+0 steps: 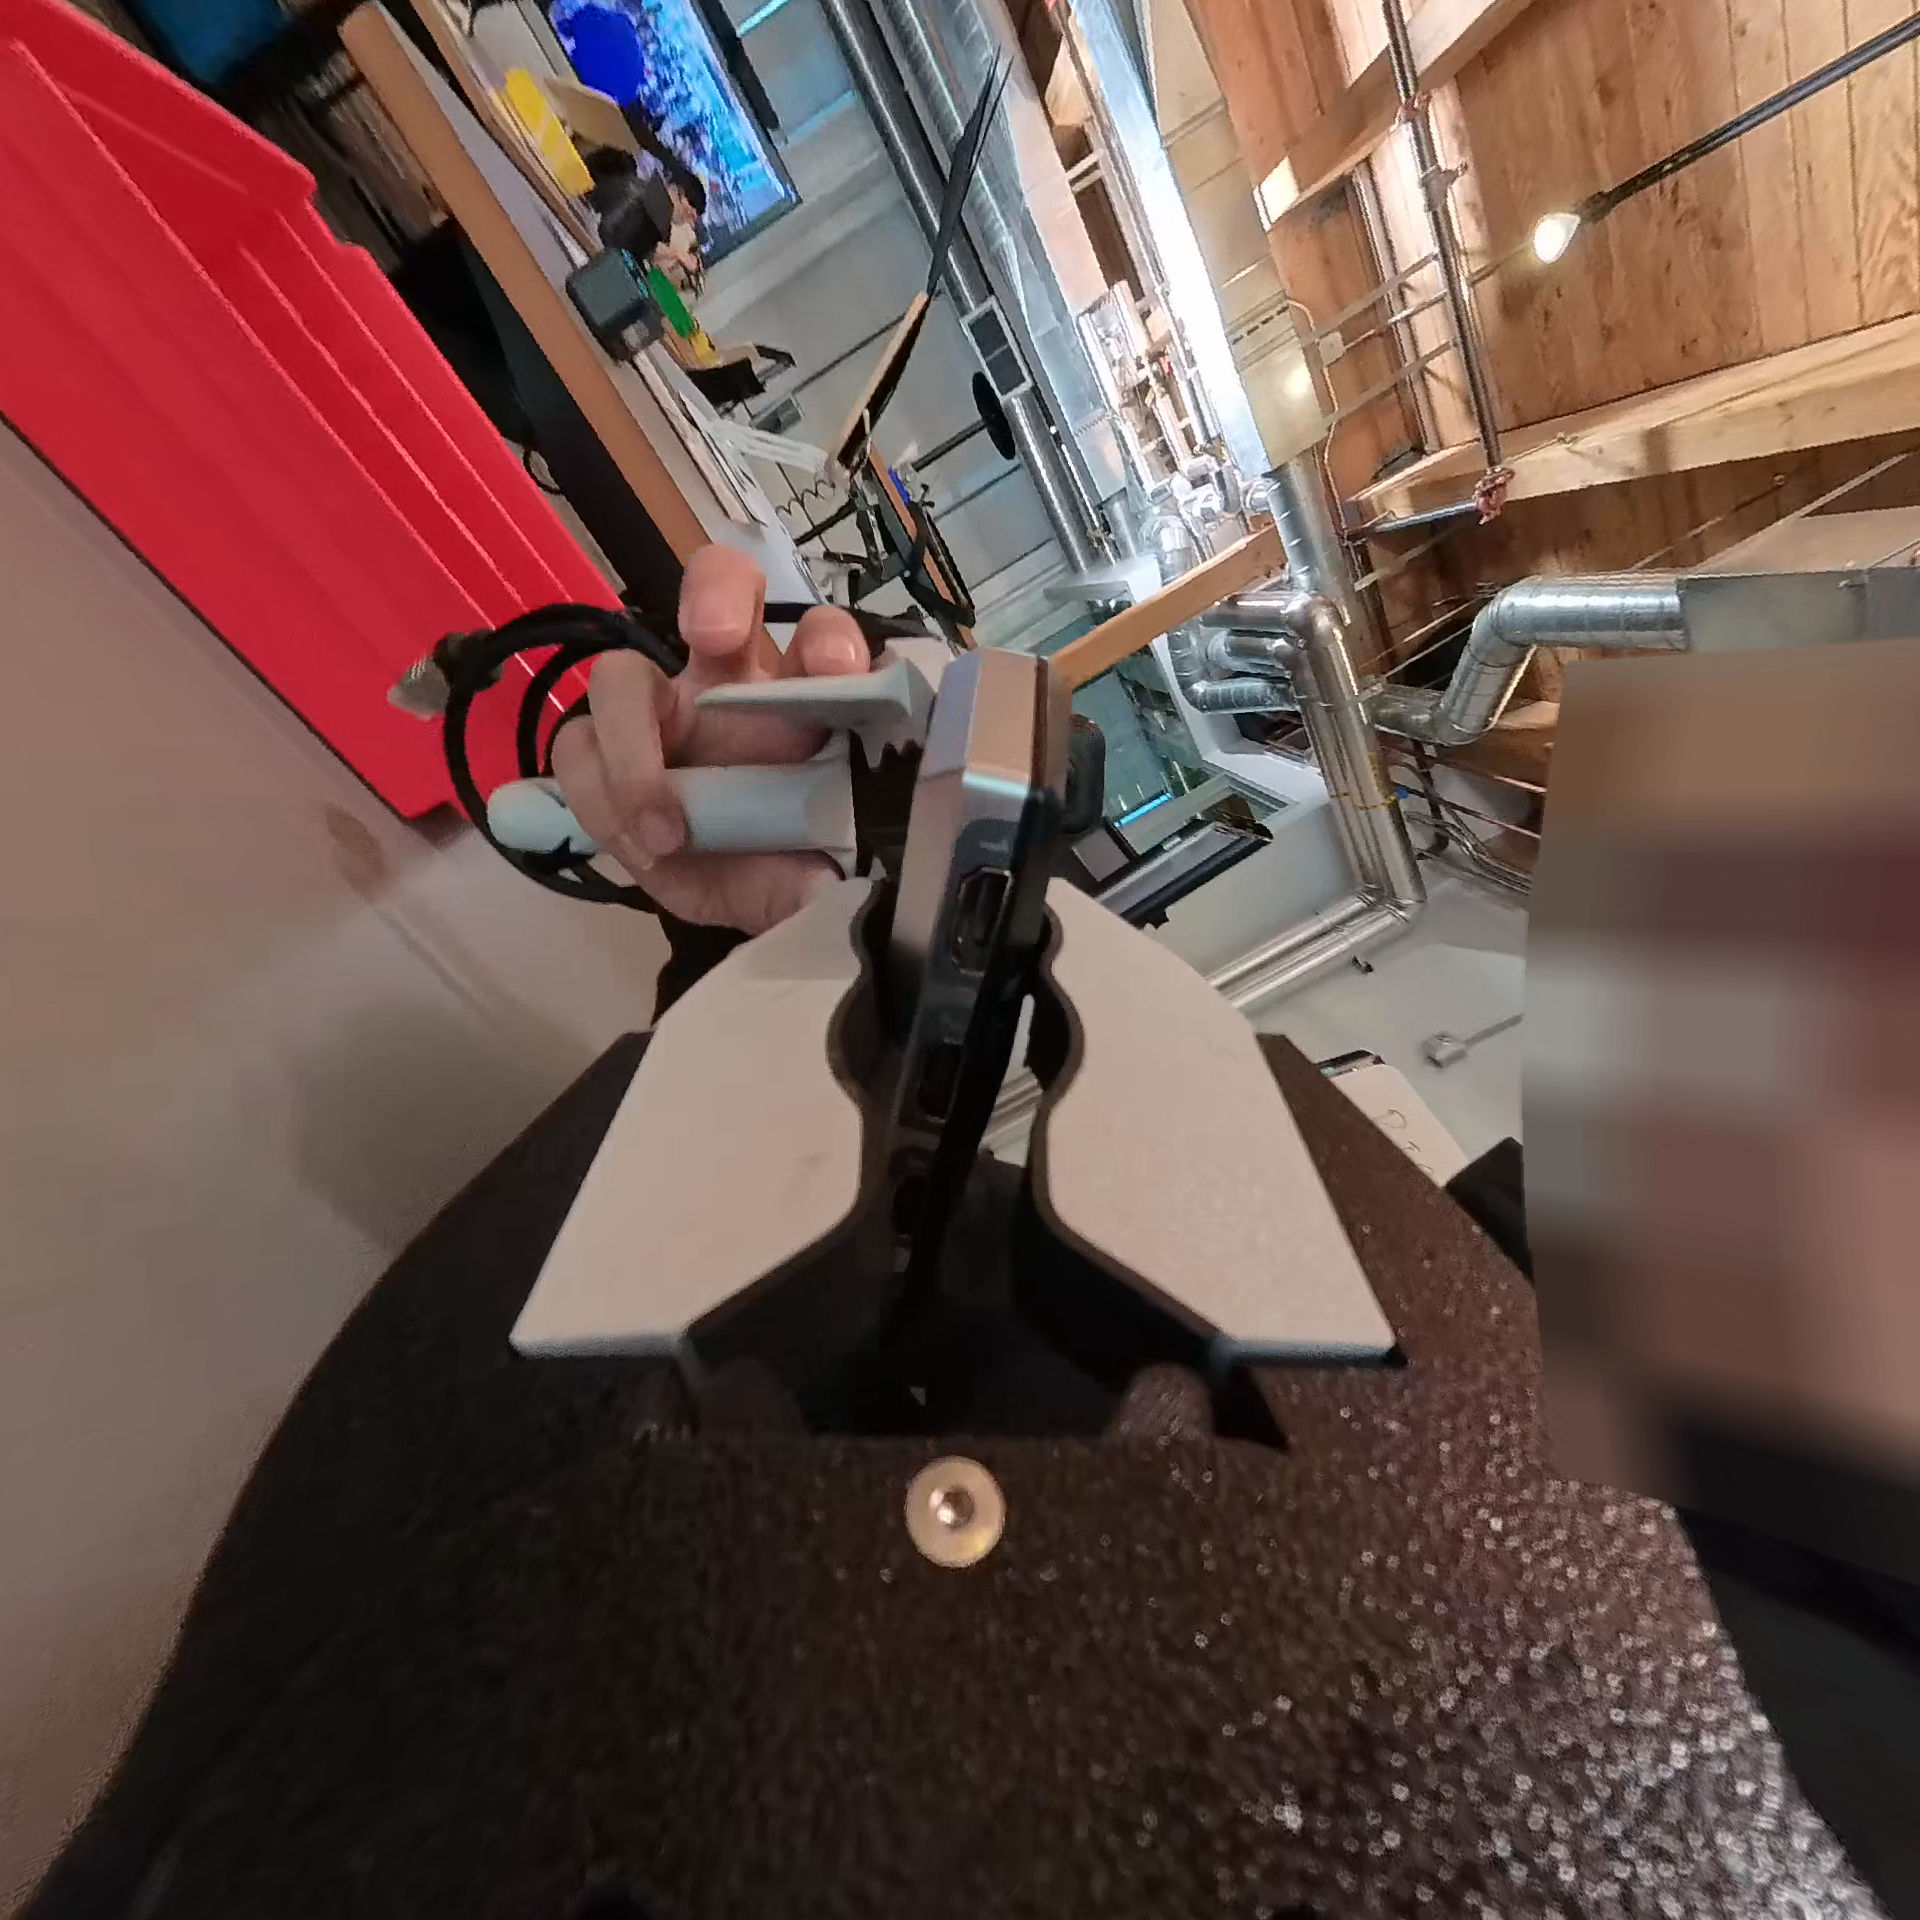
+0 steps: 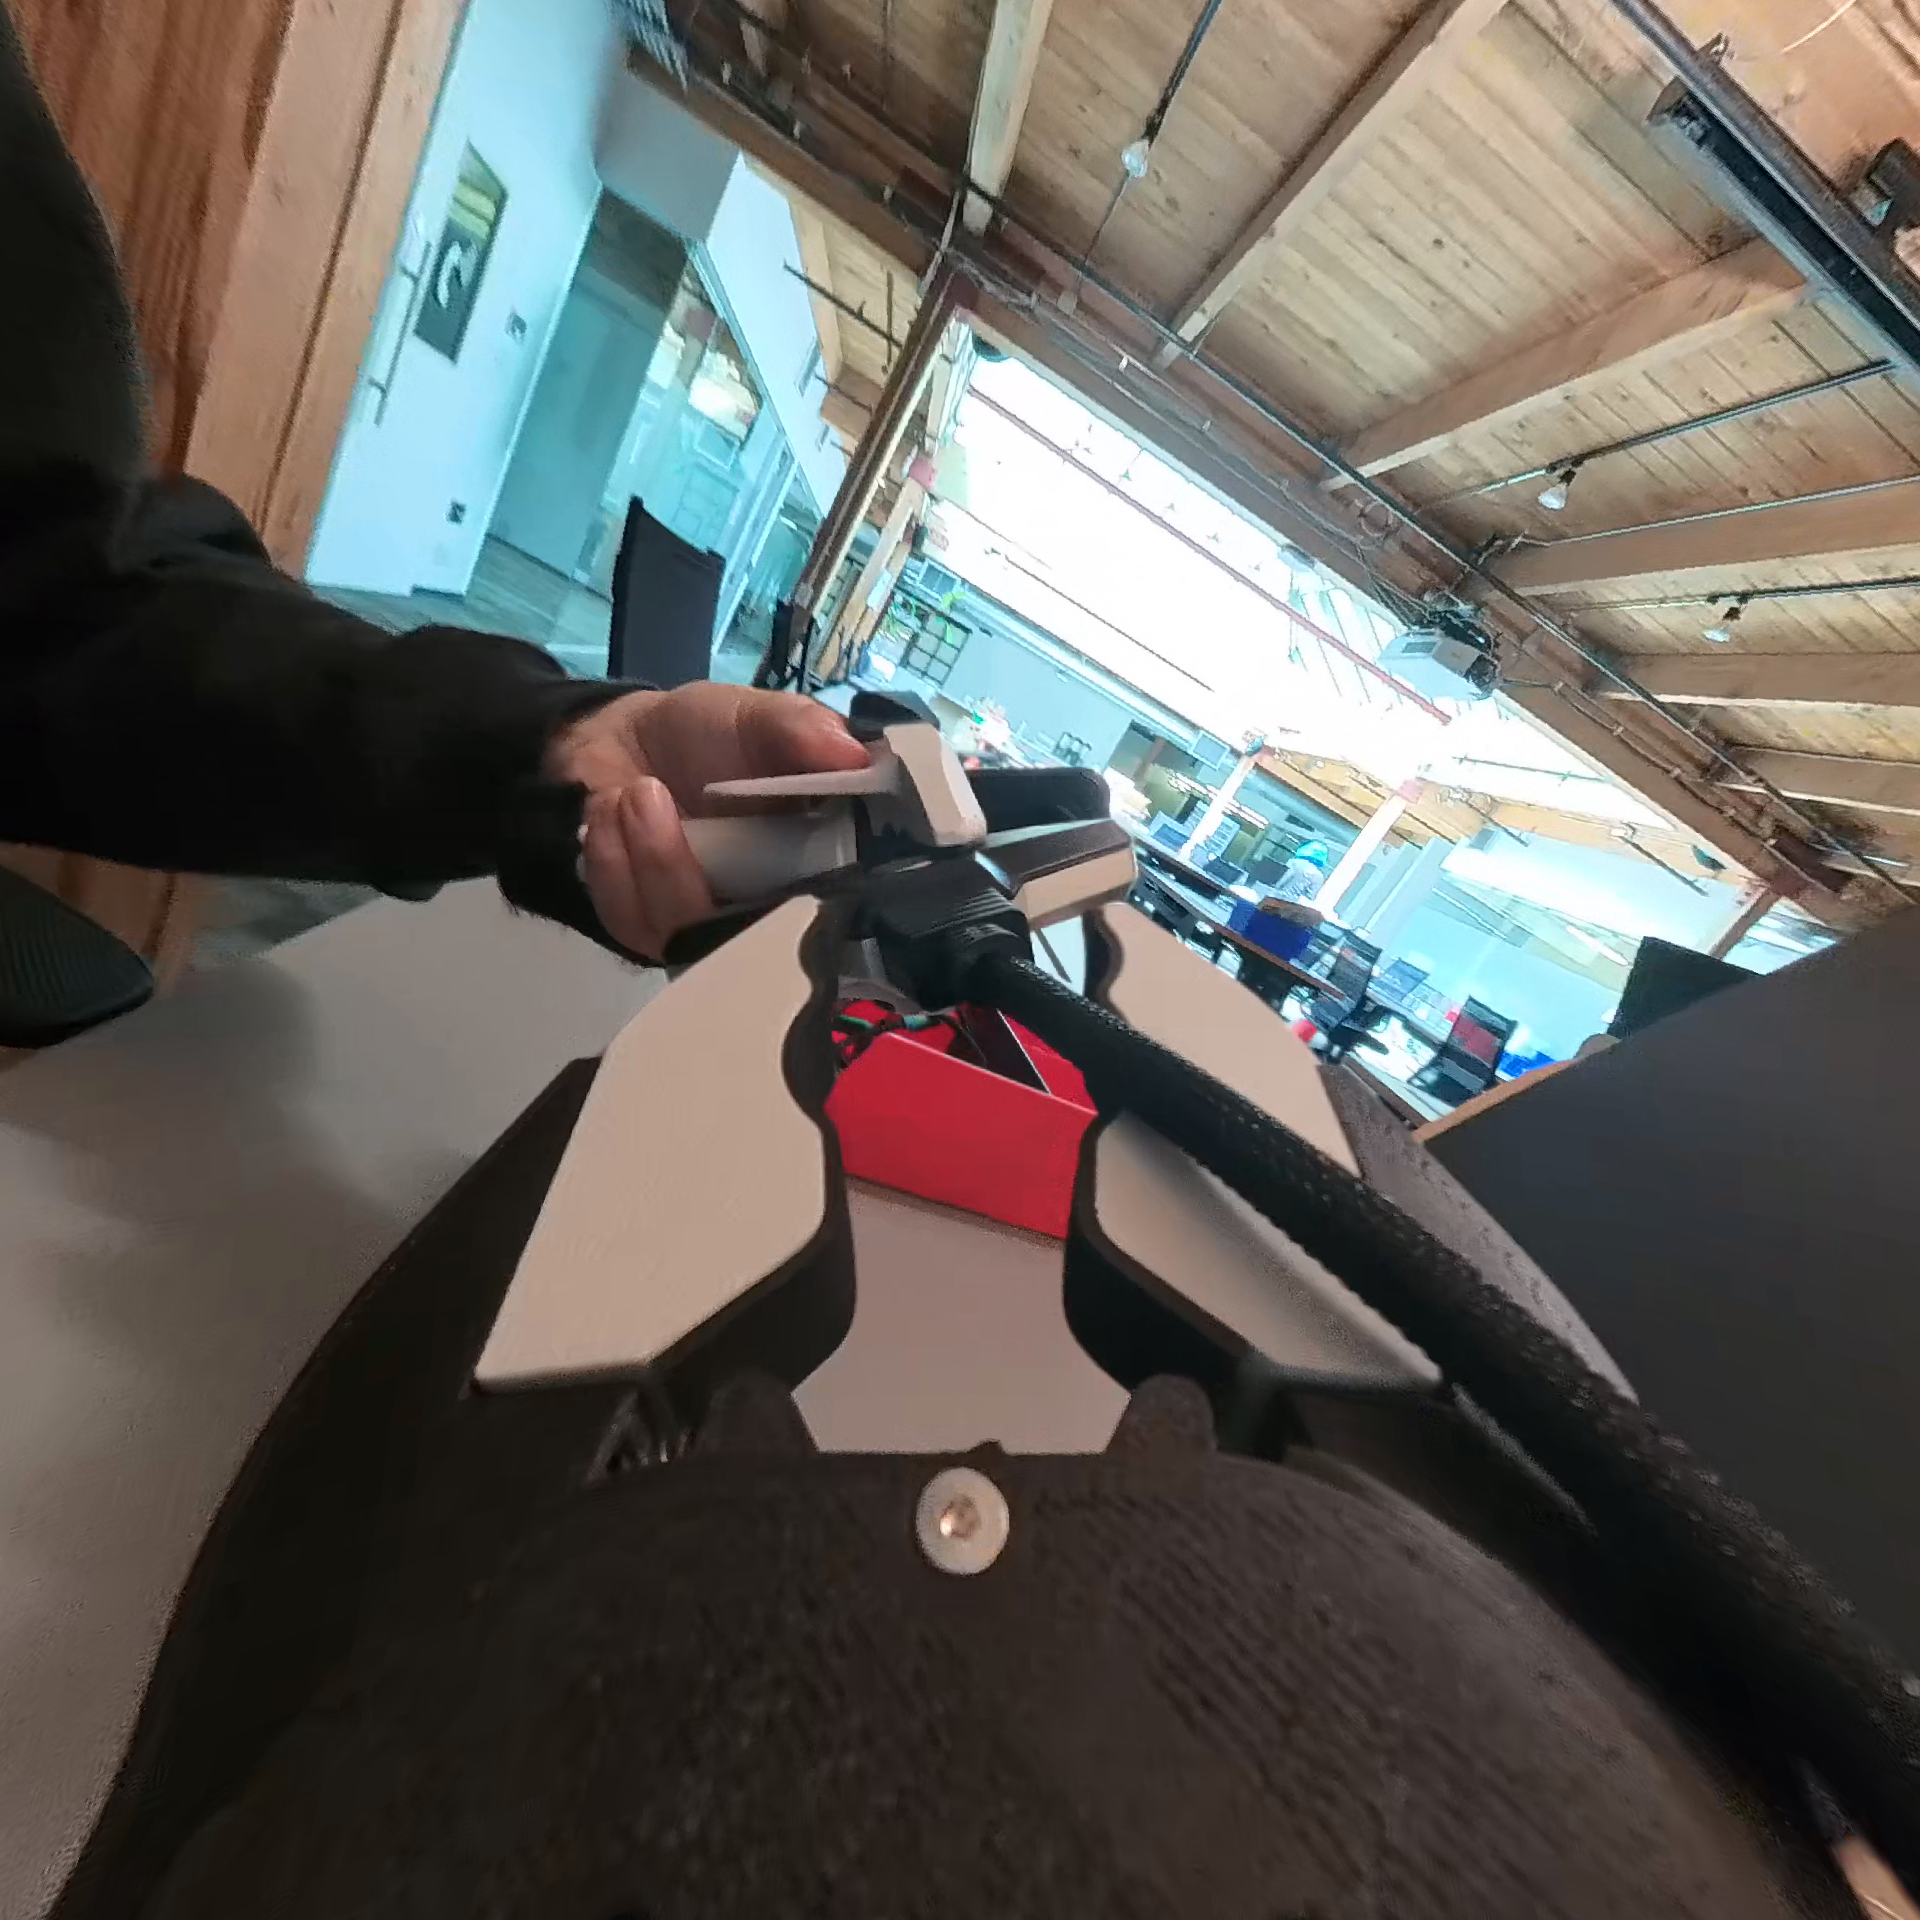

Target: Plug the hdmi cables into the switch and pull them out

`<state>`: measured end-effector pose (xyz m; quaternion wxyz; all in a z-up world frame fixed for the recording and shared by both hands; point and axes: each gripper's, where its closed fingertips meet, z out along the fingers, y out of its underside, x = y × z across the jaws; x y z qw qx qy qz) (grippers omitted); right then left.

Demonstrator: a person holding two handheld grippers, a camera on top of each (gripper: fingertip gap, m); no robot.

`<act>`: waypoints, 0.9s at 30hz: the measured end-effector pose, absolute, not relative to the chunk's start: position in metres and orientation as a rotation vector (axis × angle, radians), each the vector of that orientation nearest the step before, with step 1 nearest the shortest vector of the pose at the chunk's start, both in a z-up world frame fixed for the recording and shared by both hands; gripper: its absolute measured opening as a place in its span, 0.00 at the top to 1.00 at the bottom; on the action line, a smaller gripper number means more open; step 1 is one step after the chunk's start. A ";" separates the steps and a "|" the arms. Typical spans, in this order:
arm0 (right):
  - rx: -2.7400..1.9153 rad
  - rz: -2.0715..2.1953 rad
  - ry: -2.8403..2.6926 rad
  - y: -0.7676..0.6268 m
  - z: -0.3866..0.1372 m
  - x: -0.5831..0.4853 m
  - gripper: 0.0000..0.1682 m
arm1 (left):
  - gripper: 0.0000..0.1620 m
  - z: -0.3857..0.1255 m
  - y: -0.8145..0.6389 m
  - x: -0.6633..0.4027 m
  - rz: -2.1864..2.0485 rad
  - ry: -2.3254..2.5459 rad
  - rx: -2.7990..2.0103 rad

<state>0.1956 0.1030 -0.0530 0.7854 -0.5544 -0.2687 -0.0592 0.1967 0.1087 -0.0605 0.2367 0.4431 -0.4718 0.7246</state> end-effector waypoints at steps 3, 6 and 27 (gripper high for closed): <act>-1.189 -0.114 -0.600 0.103 -0.054 0.192 0.72 | 0.86 -0.062 0.107 0.193 1.943 -1.275 1.191; -1.187 -0.105 -0.637 0.106 -0.059 0.186 0.75 | 0.86 -0.065 0.110 0.192 1.930 -1.267 1.192; -1.361 -0.063 -0.402 0.122 -0.064 0.222 0.85 | 0.77 -0.086 0.345 0.165 2.051 -2.035 2.330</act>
